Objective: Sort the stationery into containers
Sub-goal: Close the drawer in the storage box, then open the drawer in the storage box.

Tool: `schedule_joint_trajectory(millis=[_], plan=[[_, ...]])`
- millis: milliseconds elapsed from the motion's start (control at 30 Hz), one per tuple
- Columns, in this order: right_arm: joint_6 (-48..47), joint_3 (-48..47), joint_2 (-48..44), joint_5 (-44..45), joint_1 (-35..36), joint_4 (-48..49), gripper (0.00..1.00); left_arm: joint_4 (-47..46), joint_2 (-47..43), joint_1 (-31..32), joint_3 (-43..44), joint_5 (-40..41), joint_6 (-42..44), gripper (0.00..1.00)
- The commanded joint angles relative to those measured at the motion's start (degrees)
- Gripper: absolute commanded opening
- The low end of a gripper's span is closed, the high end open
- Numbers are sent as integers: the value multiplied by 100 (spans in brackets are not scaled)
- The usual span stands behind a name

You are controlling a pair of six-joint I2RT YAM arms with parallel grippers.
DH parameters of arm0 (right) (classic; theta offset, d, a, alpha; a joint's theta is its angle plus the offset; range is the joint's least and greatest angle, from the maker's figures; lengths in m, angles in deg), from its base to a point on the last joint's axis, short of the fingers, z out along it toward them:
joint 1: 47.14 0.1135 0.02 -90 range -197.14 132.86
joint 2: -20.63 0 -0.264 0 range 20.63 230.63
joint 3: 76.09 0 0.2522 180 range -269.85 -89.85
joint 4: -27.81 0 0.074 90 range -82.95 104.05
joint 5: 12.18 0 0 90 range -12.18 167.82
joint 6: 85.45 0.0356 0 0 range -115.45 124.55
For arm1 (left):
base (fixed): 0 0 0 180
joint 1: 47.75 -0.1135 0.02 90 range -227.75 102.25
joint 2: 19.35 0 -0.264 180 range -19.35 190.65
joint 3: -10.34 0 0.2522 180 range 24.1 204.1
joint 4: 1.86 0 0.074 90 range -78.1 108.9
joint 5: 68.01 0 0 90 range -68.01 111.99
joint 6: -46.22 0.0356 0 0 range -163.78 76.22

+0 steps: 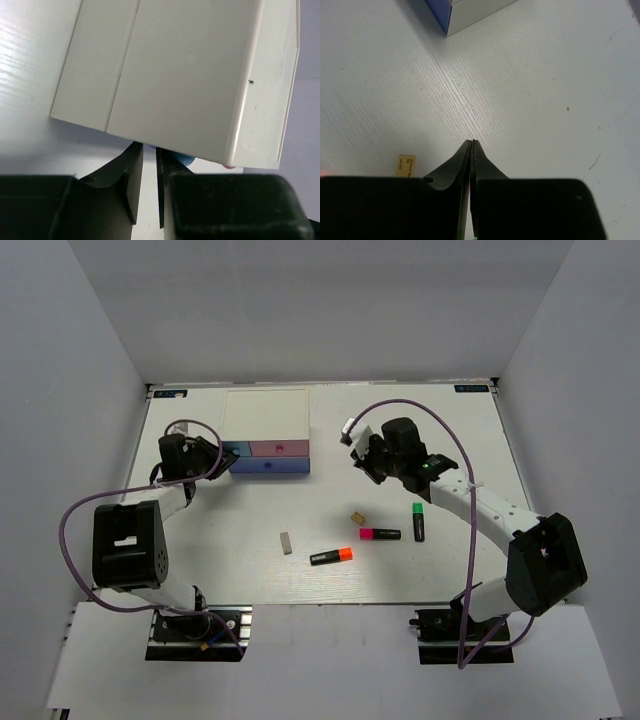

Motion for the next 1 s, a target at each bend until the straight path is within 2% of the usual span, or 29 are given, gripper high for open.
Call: schedule_joint_trajectory(millis=[0,200,267,300,333,367,433,500,600,633,700,733,767,800,867,900,933,967], plan=[[55,82,-221,-153,-67,-13,5,-211,91,9,319,-80,21,28],[54,117,-256,-214,-102,-56,8,-264,92,9,311,-185,21,29],[28,117,-239,-223,-102,-91,10,-264,-65,9,118,-247,92,33],[54,126,-248,-232,-111,-83,12,-264,-153,9,-74,-247,231,38],[72,135,-265,-232,-128,-74,16,-264,-276,9,-207,-317,285,41],[81,152,-274,-258,-129,-83,27,-264,-425,9,-356,-317,346,44],[160,205,-283,-311,-163,-92,40,-325,-952,62,-918,-396,434,52],[230,222,-283,-372,-190,-74,47,-325,-1339,62,-1409,-397,514,56],[379,266,-239,-565,-225,-127,44,-325,-1946,115,-1684,-607,637,60],[441,258,-230,-609,-243,-144,30,-325,-2034,167,-1684,-764,715,60],[572,275,-204,-759,-295,-145,12,-325,-2088,228,-1597,-932,768,59],[651,284,-204,-803,-304,-127,0,-325,-2088,229,-1527,-1054,768,51],[696,284,-204,-943,-374,-110,0,-325,-2036,290,-1457,-1117,768,34],[766,310,-186,-1005,-366,-127,0,-395,-1878,351,-1308,-1117,768,31],[854,346,-212,-1136,-401,-92,3,-588,-1667,422,-1167,-1249,638,29],[889,354,-221,-1233,-445,-92,9,-693,-1553,509,-1061,-1249,576,29],[907,380,-247,-1304,-462,-74,19,-851,-1317,562,-1008,-1249,523,31],[933,398,-265,-1330,-506,-57,22,-922,-1201,624,-955,-1249,522,34]])
